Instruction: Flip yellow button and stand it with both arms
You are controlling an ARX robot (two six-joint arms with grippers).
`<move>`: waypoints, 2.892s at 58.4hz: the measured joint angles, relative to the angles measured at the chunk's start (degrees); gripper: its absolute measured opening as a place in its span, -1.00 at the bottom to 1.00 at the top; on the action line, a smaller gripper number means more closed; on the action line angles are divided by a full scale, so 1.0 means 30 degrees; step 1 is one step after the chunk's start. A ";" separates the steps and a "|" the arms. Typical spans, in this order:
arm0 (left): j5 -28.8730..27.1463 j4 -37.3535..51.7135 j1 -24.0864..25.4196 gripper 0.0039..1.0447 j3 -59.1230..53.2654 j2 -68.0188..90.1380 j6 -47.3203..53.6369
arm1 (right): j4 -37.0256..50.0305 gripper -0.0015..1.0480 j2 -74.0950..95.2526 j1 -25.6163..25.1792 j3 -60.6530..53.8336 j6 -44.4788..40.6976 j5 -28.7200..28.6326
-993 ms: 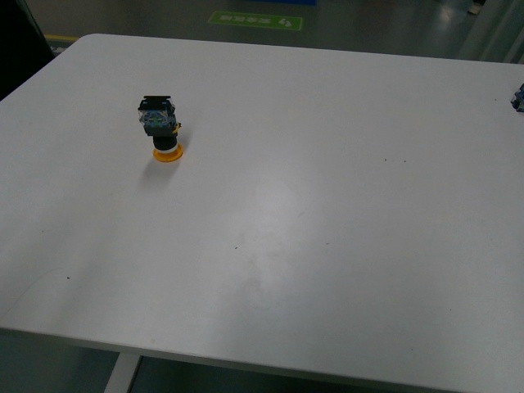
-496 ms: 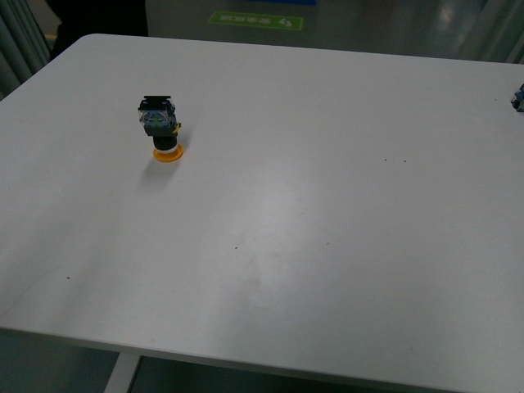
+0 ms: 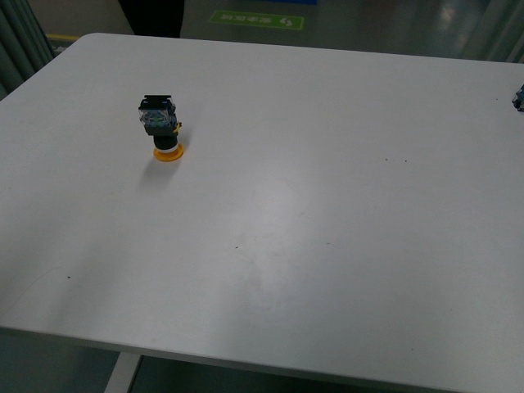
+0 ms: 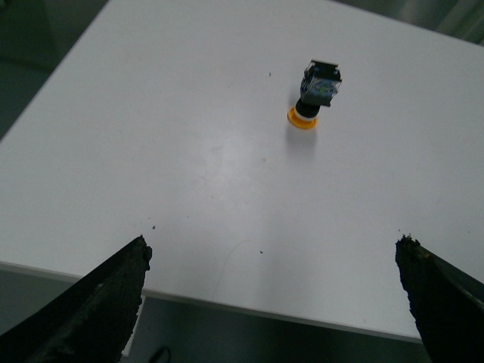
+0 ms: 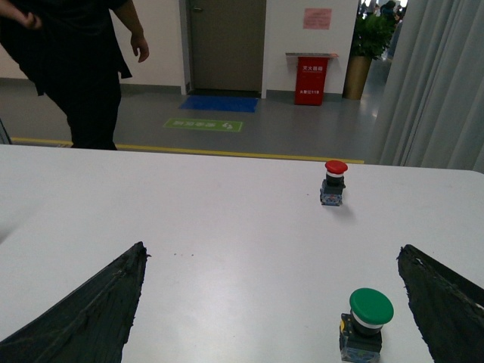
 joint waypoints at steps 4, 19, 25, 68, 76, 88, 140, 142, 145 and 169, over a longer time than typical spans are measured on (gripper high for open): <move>0.0568 0.0947 0.0095 0.87 0.1158 0.2375 0.0576 | 0.0000 0.86 -0.0007 0.0000 0.0000 0.0000 0.0007; 0.1333 0.1843 -0.0386 0.87 0.6659 1.1511 0.3840 | 0.0000 0.86 -0.0007 0.0000 0.0000 0.0000 0.0000; 0.1100 0.1530 -0.0787 0.87 0.8721 1.4280 0.4255 | 0.0000 0.86 -0.0007 0.0000 0.0000 0.0000 0.0000; -0.0991 0.3016 -0.3716 0.87 1.4979 2.3809 0.2586 | 0.0000 0.86 -0.0007 0.0000 0.0000 0.0000 0.0000; -0.0911 0.3067 -0.3971 0.87 1.6101 2.4837 0.2040 | 0.0000 0.86 -0.0007 0.0000 0.0000 0.0000 0.0000; -0.1341 0.1902 -0.4430 0.87 1.7835 2.6192 0.1639 | 0.0000 0.86 -0.0007 0.0000 0.0000 0.0000 0.0000; -0.1515 -0.0044 -0.5122 0.87 2.1041 2.8858 0.0911 | 0.0000 0.86 -0.0007 0.0000 0.0000 0.0000 0.0000; -0.1501 -0.0146 -0.5129 0.87 2.1128 2.8939 0.0852 | 0.0000 0.86 -0.0007 0.0000 0.0000 0.0000 0.0007; -0.1537 -0.0335 -0.5151 0.87 2.1318 2.9048 0.0852 | 0.0000 0.86 -0.0007 0.0000 0.0000 0.0000 0.0000; -0.1698 -0.0838 -0.5260 0.62 2.1682 2.9332 0.0867 | 0.0000 0.86 -0.0007 0.0000 0.0000 0.0000 0.0000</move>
